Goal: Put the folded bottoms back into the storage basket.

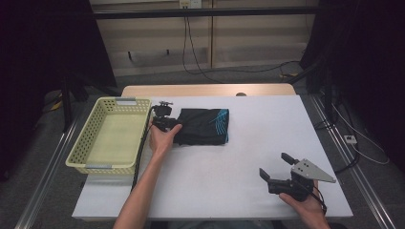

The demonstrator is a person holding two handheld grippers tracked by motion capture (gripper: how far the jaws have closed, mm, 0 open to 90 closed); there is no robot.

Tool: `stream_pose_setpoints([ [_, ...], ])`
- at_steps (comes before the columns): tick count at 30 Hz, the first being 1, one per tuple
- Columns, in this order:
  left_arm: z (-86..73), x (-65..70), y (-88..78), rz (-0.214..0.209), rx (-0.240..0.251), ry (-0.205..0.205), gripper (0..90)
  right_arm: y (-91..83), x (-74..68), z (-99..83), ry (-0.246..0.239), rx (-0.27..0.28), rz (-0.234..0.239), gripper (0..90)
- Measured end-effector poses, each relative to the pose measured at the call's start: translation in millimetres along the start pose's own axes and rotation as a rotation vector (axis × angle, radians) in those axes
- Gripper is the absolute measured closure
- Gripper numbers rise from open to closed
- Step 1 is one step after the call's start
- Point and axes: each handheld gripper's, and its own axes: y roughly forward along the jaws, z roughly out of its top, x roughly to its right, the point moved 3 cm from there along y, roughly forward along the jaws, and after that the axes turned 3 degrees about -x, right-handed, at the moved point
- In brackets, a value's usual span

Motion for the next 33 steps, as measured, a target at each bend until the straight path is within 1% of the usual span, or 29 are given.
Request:
stream_pose_setpoints([
  [1,-1.0,-1.1,1.6,-0.003,-0.009,-0.011,43.3,0.2,0.0,0.0,-0.001,0.000,0.000,4.1],
  [6,-1.4,-4.1,1.5,-0.046,-0.003,-0.064,39.3,0.5,-0.7,0.1,-0.004,-0.001,0.003,4.1],
  [9,-1.9,-3.1,2.0,-0.065,-0.001,-0.080,39.4,1.0,-0.8,0.1,-0.007,-0.002,0.003,4.1],
  [10,-2.0,-2.4,1.8,-0.075,-0.005,-0.095,39.5,1.2,-1.4,0.0,-0.007,-0.003,0.006,4.0],
  [11,-1.9,-1.4,2.3,-0.091,-0.002,-0.107,39.5,1.2,-1.4,0.0,-0.007,-0.003,0.006,4.0],
  [12,-2.3,0.8,2.3,-0.130,-0.021,-0.108,40.9,1.3,-1.6,0.1,-0.007,-0.003,0.005,4.0],
  [13,-2.9,4.3,4.1,-0.166,-0.021,-0.122,45.2,1.1,-1.8,0.2,-0.008,-0.002,0.005,4.1],
  [14,-3.1,6.7,4.1,-0.149,-0.026,-0.105,46.9,1.0,-1.8,0.2,-0.008,-0.002,0.005,4.1],
  [15,-3.1,9.4,4.8,-0.122,-0.022,-0.101,47.1,1.1,-1.7,0.2,-0.007,-0.002,0.004,4.1],
  [17,-2.6,11.5,5.5,-0.107,-0.024,-0.107,47.2,1.2,-1.6,0.2,-0.006,-0.003,0.005,4.0],
  [18,-2.3,11.4,5.5,-0.108,-0.028,-0.105,49.3,1.0,-1.9,0.3,-0.007,-0.002,0.005,4.0],
  [19,-2.2,10.7,5.3,-0.113,-0.032,-0.104,49.3,1.0,-1.9,0.3,-0.007,-0.002,0.005,4.0],
  [21,-2.9,10.0,5.6,-0.129,-0.033,-0.112,54.3,0.9,-2.1,0.3,-0.008,-0.001,0.007,4.1],
  [22,-3.0,10.6,5.8,-0.131,-0.035,-0.104,55.4,1.0,-2.1,0.4,-0.007,-0.001,0.008,4.1],
  [25,-3.9,12.9,6.7,-0.164,-0.046,-0.098,59.6,1.3,-1.6,0.3,-0.007,-0.002,0.007,4.1],
  [26,-4.0,13.9,6.9,-0.161,-0.049,-0.093,62.9,1.6,-1.5,0.3,-0.009,-0.003,0.006,4.0],
  [27,-4.3,15.1,7.6,-0.162,-0.046,-0.094,62.9,1.6,-1.5,0.3,-0.009,-0.003,0.006,4.0],
  [28,-5.0,15.0,8.1,-0.178,-0.050,-0.095,66.1,1.7,-1.6,0.3,-0.009,-0.003,0.006,4.1],
  [30,-6.1,15.9,8.4,-0.184,-0.044,-0.088,71.1,1.3,-2.3,0.4,-0.005,-0.004,0.008,4.1],
  [31,-6.5,16.1,8.4,-0.187,-0.042,-0.083,72.0,1.2,-2.3,0.3,-0.006,-0.003,0.008,4.1],
  [33,-6.9,15.9,8.2,-0.192,-0.036,-0.090,73.8,0.8,-1.8,0.3,-0.008,-0.001,0.006,4.1],
])
